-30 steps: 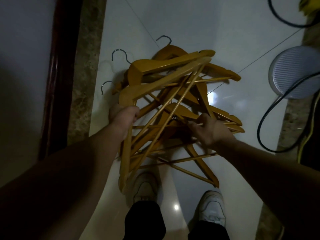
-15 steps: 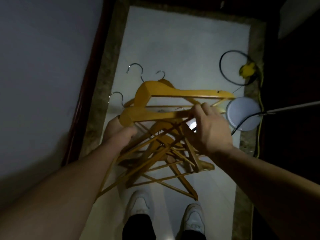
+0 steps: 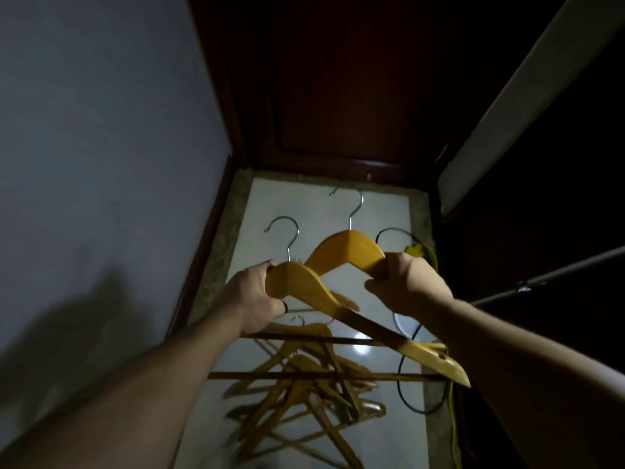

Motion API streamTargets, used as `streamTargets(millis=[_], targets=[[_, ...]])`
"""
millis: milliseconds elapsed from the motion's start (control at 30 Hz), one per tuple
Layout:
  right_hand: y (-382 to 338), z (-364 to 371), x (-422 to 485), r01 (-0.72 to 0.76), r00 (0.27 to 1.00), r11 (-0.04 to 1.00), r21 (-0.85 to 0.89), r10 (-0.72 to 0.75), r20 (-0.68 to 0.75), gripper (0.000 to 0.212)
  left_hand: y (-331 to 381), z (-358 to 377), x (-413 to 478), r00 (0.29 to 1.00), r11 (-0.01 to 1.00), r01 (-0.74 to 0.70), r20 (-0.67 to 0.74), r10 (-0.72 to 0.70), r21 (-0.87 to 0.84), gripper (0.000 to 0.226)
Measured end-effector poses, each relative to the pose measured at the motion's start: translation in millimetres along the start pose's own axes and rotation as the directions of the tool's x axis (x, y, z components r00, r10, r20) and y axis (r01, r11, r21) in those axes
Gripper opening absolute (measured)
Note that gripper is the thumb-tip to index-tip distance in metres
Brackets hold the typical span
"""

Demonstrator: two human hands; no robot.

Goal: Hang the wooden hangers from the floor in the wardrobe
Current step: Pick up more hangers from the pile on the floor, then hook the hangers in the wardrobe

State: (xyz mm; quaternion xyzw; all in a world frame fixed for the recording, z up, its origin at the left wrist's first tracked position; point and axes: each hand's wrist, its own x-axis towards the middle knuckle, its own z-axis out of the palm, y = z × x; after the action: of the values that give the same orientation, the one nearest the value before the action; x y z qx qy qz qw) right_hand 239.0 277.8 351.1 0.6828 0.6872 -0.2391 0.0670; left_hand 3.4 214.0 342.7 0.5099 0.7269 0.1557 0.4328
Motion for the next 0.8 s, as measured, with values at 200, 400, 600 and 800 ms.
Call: streamTargets(millis=[200, 400, 600, 800], targets=[[-22.4, -115.0, -57.9, -0.041, 0.968, 0.996, 0.079, 0.060, -0.243, 0.022, 87.8, -69.7, -31.9, 0.984, 0.987, -0.162, -0.069, 0.162, 0.016, 0.033], [-42.3, -230.2, -123.0, -0.005, 0.944, 0.984, 0.176, 0.062, -0.324, 0.011, 182.0, -143.0, -68.3, 0.917, 0.910, -0.393, -0.022, 0.399, 0.134, 0.032], [-49.8, -333.6, -220.2, -0.041, 0.854, 0.969, 0.245, 0.161, -0.495, 0.016, 289.4, -203.4, -152.5, 0.793, 0.793, -0.608, -0.008, 0.609, 0.040, 0.033], [-33.2, -442.7, -344.6, -0.174, 0.732, 0.966, 0.192, 0.257, -0.631, 0.012, 394.0, -226.0, -238.3, 0.656, 0.657, -0.753, -0.024, 0.754, 0.036, 0.025]])
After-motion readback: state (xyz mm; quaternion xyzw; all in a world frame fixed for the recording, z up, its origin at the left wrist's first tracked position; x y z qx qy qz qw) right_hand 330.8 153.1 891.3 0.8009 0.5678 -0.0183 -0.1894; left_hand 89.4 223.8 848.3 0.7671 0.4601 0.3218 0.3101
